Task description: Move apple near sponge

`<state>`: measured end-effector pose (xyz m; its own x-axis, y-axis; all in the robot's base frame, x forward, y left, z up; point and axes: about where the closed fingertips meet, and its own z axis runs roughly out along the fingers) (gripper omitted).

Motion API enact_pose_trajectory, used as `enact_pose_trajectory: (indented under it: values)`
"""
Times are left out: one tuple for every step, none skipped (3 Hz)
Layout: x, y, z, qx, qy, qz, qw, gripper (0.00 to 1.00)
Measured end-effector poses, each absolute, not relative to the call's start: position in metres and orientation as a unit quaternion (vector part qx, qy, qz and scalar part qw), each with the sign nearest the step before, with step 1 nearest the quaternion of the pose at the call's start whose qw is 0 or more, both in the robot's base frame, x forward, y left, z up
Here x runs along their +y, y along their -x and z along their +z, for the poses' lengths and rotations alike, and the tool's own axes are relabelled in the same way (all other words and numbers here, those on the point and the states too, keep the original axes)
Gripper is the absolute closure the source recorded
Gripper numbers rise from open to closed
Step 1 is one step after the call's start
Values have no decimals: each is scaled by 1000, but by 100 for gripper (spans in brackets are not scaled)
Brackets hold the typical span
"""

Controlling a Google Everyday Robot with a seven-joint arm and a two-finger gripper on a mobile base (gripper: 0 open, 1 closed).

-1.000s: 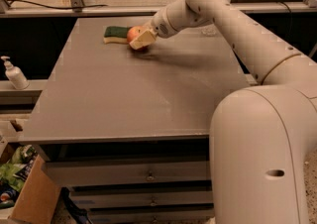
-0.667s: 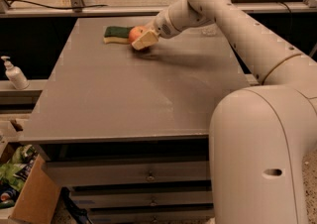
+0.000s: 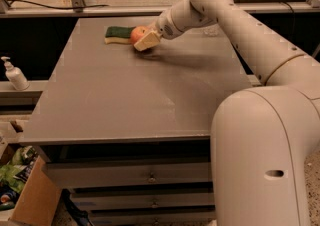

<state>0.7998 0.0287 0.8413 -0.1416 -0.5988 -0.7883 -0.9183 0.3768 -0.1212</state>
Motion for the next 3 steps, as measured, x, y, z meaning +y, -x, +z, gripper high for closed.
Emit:
enact_pose_trajectory:
  values:
    - [32, -795, 841, 725, 531, 202, 390, 13]
    - [38, -791, 843, 719, 541, 206, 384, 0]
    - [38, -786, 852, 707, 548, 215, 391, 0]
